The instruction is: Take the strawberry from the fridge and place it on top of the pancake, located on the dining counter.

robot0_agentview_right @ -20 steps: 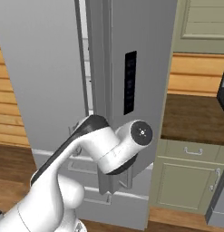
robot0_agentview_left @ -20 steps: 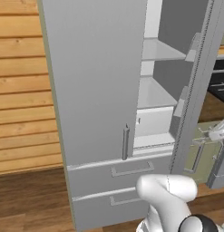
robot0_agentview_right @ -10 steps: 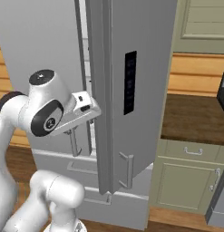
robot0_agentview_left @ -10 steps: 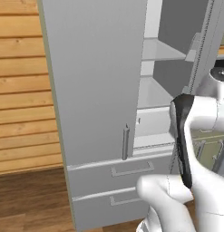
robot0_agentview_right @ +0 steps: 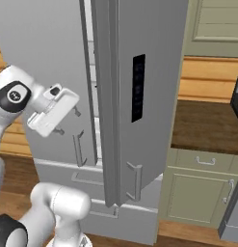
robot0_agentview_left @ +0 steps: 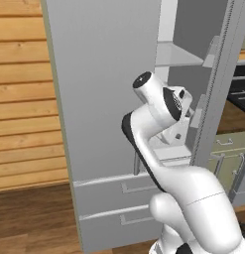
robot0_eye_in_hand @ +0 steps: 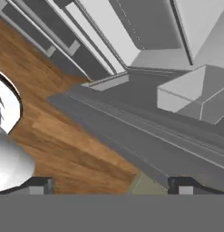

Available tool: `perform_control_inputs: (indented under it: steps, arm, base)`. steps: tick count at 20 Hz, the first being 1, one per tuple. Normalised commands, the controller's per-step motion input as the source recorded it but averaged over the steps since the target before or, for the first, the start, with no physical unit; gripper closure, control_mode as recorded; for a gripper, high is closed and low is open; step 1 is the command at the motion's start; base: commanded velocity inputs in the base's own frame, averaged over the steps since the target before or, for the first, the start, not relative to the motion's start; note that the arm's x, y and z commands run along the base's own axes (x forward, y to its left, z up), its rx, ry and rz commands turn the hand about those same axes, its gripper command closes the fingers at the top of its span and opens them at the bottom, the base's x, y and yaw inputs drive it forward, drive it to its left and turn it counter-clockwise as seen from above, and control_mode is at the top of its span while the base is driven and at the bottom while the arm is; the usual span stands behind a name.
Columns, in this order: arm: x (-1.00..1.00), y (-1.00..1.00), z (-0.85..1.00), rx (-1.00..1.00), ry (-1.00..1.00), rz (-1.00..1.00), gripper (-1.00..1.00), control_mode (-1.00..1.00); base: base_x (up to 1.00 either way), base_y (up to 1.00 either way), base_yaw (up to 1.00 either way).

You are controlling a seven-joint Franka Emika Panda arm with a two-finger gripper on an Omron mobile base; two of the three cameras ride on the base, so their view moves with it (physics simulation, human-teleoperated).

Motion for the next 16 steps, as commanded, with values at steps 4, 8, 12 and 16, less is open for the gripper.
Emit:
perform_control_inputs:
  steps: [4, 8, 12, 16]
  arm:
    - [0.55, -0.72, -0.24, -0.15, 0.07, 0.00, -1.00, -1.00]
    - [0.55, -0.24, 0.00, -0.25, 0.09, 0.00, -1.00, -1.00]
    - [0.34, -0.29, 0.00, -0.19, 0.06, 0.00, -1.00, -1.00]
    - [-0.08, -0.50, 0.15, -0.10, 0.09, 0.00, -1.00, -1.00]
  base:
    - [0.00, 0.00, 0.00]
    - [0.00, 0.00, 0.00]
    - [0.00, 0.00, 0.00]
    - [0.00, 0.00, 0.00]
